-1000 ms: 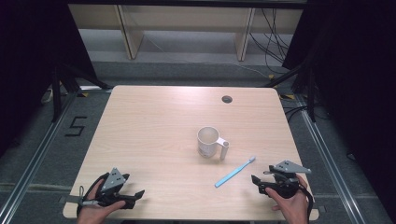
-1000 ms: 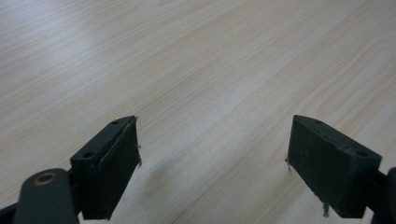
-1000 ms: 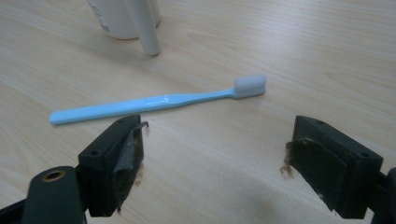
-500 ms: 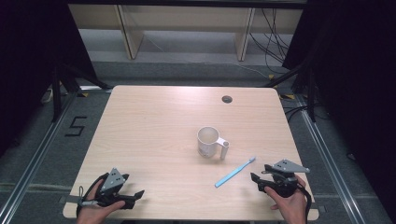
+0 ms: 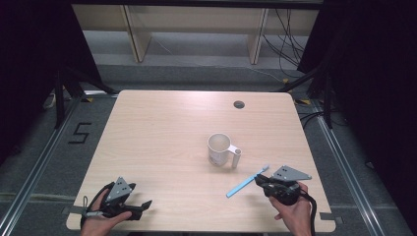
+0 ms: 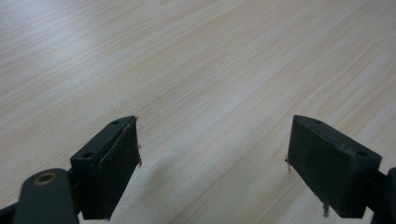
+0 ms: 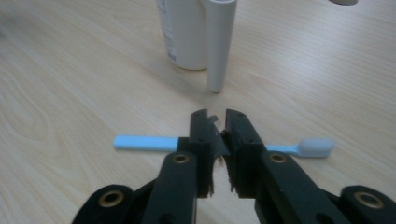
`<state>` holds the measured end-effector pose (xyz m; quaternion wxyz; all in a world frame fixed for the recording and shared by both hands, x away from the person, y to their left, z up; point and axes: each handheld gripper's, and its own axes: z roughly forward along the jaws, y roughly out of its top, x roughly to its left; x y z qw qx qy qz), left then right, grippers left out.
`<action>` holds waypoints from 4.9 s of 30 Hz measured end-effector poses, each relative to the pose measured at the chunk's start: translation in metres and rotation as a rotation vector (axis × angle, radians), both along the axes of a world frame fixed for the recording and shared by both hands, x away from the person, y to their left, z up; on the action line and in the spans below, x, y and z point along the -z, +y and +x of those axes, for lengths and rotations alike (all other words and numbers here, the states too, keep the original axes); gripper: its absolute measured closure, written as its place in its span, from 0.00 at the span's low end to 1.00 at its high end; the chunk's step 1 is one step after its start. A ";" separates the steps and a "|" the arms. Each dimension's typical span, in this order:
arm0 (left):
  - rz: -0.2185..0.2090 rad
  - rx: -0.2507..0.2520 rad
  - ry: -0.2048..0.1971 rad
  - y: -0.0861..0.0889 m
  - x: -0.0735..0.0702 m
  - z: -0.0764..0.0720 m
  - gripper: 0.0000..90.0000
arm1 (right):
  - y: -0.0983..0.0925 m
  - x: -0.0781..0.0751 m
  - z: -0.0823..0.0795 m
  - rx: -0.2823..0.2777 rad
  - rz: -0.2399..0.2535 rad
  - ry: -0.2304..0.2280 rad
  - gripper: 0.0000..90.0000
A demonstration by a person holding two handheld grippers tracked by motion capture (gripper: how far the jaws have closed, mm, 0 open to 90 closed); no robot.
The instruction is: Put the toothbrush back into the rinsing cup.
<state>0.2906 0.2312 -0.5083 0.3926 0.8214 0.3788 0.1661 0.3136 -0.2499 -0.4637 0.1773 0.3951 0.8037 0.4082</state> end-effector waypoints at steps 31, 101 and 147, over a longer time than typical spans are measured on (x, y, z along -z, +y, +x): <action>0.028 0.018 0.007 0.001 -0.001 0.002 0.18 | 0.057 0.024 0.032 -0.143 -0.101 0.065 0.99; -0.006 -0.001 0.002 0.000 -0.001 0.001 0.18 | -0.023 0.032 -0.017 -0.086 -0.209 0.151 1.00; 0.003 0.014 0.010 -0.005 -0.001 0.007 0.18 | -0.005 0.007 0.029 0.041 -0.321 0.389 0.77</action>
